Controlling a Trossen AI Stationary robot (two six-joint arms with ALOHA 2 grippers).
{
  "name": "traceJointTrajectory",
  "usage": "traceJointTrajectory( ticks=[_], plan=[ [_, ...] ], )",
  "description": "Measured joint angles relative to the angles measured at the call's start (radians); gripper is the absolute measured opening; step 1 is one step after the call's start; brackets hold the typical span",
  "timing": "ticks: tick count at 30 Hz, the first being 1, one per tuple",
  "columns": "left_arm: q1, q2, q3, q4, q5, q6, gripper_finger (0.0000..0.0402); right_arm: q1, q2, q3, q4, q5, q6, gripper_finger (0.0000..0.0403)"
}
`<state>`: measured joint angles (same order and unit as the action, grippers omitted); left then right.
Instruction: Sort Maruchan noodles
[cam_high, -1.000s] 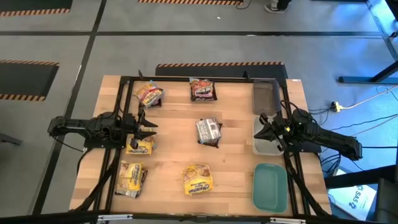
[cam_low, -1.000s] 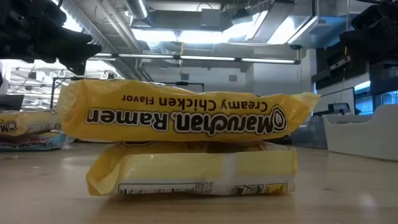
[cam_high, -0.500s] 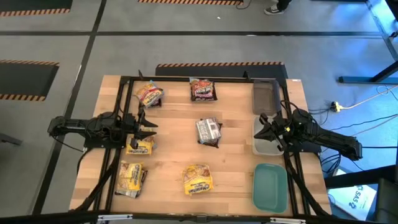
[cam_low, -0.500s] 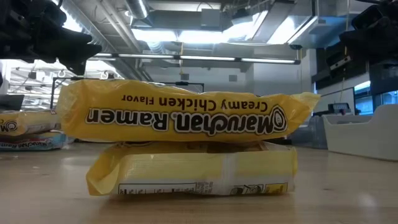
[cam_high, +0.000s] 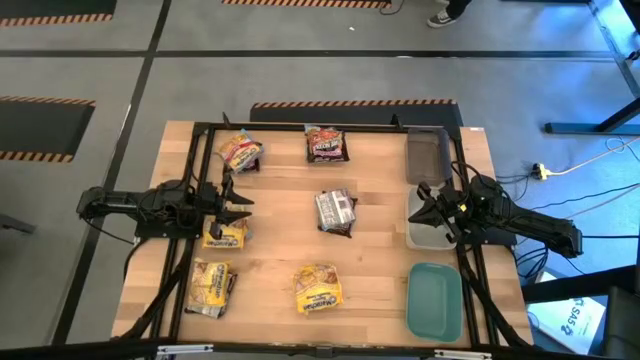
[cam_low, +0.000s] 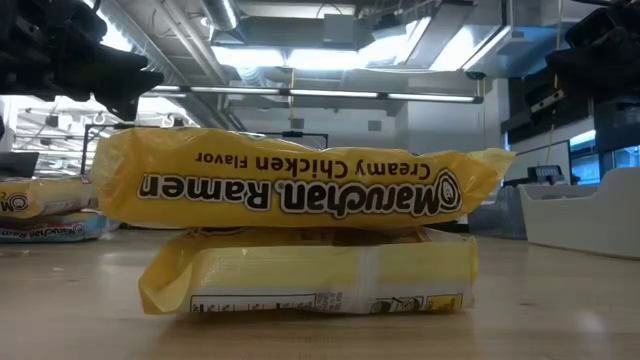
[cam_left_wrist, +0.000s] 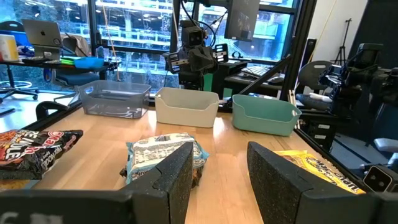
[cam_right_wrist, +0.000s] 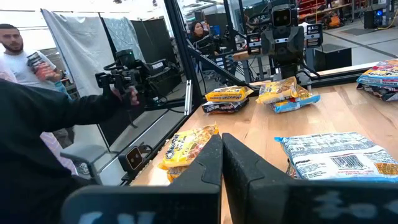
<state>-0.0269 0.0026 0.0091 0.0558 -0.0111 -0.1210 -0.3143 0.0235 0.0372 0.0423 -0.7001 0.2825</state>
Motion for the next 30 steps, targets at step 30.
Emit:
traceJointTrajectory(
  ticks=[30],
  plan=[
    [0.0,0.023,0.0,0.395,-0.304,0.018,0.0145,0.0,0.0,0.0,0.027,0.219,0.002,0.0001]
  ],
)
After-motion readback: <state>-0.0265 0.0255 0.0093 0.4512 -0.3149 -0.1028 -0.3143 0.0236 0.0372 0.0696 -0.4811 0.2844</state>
